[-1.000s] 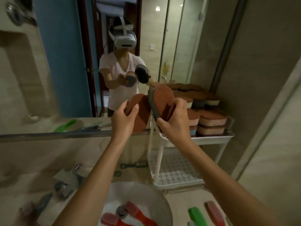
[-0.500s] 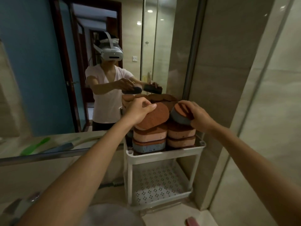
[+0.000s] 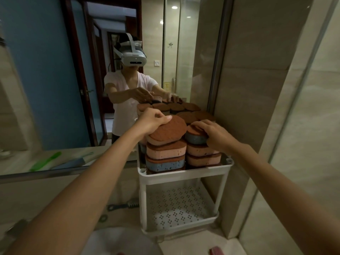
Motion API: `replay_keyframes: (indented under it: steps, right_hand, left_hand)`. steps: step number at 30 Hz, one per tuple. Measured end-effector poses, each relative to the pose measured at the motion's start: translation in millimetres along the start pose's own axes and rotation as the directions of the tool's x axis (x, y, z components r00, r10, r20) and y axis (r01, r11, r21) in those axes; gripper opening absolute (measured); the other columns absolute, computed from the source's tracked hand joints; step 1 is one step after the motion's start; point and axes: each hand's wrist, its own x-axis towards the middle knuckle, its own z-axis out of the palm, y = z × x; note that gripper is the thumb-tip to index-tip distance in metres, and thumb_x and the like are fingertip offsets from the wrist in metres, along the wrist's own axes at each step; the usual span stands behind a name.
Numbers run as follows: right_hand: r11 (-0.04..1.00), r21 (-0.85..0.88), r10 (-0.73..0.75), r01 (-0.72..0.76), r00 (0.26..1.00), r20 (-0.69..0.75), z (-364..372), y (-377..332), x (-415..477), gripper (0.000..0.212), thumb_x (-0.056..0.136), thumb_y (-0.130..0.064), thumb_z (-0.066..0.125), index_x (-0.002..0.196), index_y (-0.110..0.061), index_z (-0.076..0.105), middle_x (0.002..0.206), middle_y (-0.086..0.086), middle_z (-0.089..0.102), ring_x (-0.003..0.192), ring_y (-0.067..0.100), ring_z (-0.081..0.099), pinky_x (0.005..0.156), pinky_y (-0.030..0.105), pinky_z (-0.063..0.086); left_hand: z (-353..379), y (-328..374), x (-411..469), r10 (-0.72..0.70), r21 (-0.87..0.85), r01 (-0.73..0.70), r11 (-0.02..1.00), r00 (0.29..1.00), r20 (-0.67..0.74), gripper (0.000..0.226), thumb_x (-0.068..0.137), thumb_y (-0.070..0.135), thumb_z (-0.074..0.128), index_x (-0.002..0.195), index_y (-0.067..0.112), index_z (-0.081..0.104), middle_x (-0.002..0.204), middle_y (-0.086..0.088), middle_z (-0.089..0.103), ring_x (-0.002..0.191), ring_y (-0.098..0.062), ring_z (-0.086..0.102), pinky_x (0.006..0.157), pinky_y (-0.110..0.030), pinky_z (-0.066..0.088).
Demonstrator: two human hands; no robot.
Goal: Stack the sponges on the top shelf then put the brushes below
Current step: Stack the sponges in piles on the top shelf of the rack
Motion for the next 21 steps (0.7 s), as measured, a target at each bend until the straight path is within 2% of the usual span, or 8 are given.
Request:
replay_keyframes:
  steps: [3,8,10,12,15,18,21]
  right_hand:
    - [1.0,0.013,0.016,-0.017,1.0,0.009,4,1,1,0.067,0.084,0.004,0.049,0.143,-0.02,0.03,0.147,0.008,0.033,0.134,0.03,0.033,0.108,0.04,0.035]
    - [0.99,0.123,0.073,-0.071,0.997,-0.011,2,7,2,0.069,0.081,0.011,0.047,0.142,-0.017,0.031,0.147,0.012,0.034,0.134,0.032,0.033,0.109,0.039,0.033]
    - [0.986,0.148,0.081,-0.079,0.997,-0.01,2,9,2,0.069,0.08,0.012,0.047,0.142,-0.015,0.031,0.146,0.013,0.035,0.134,0.032,0.033,0.109,0.039,0.033]
    - [0.985,0.153,0.084,-0.082,0.996,-0.005,2,10,3,0.068,0.08,0.011,0.047,0.141,-0.014,0.032,0.146,0.013,0.036,0.134,0.032,0.033,0.109,0.039,0.033]
    - [0.981,0.167,0.098,-0.095,0.995,-0.007,3,11,3,0.065,0.081,0.01,0.046,0.141,-0.014,0.033,0.146,0.013,0.035,0.134,0.032,0.032,0.11,0.04,0.032]
    - [0.977,0.187,0.109,-0.104,0.994,-0.019,5,12,2,0.064,0.082,0.009,0.046,0.14,-0.015,0.035,0.146,0.013,0.035,0.135,0.033,0.032,0.112,0.043,0.031]
    - [0.979,0.183,0.1,-0.095,0.995,-0.02,6,11,1,0.065,0.08,0.01,0.047,0.14,-0.014,0.036,0.146,0.013,0.036,0.135,0.033,0.032,0.111,0.044,0.03]
  left_hand:
    - [3,2,2,-0.02,-0.013,0.021,1.0,0.998,0.061,0.033,0.091,0.037,0.055,0.101,0.008,0.067,0.094,-0.005,0.06,0.092,-0.017,0.056,0.081,-0.031,0.043]
    - [7,-1,6,0.014,0.025,-0.015,1.0,0.998,0.068,0.031,0.093,0.036,0.052,0.092,0.01,0.068,0.082,-0.003,0.061,0.082,-0.016,0.058,0.073,-0.029,0.044]
    - [10,-5,8,0.076,0.076,-0.079,0.994,0.997,0.031,0.033,0.093,0.034,0.051,0.092,0.008,0.071,0.087,-0.008,0.065,0.09,-0.023,0.063,0.081,-0.036,0.048]
    - [14,-5,8,0.172,0.187,-0.162,0.969,0.984,-0.037,0.032,0.093,0.032,0.052,0.096,0.008,0.072,0.093,-0.008,0.068,0.095,-0.023,0.062,0.086,-0.037,0.047]
    - [17,-3,2,0.319,0.387,-0.251,0.887,0.94,-0.12,0.034,0.094,0.033,0.048,0.097,0.01,0.072,0.095,-0.008,0.066,0.094,-0.023,0.06,0.085,-0.037,0.046]
    - [16,-1,-6,0.352,0.541,-0.29,0.789,0.936,-0.012,0.055,0.096,0.049,0.032,0.092,0.009,0.069,0.093,-0.011,0.066,0.096,-0.029,0.061,0.09,-0.041,0.043]
    - [16,3,-12,0.316,0.747,-0.297,0.595,0.941,0.121,0.074,0.08,0.07,0.04,0.121,0.011,0.058,0.119,-0.008,0.057,0.113,-0.026,0.049,0.098,-0.04,0.033]
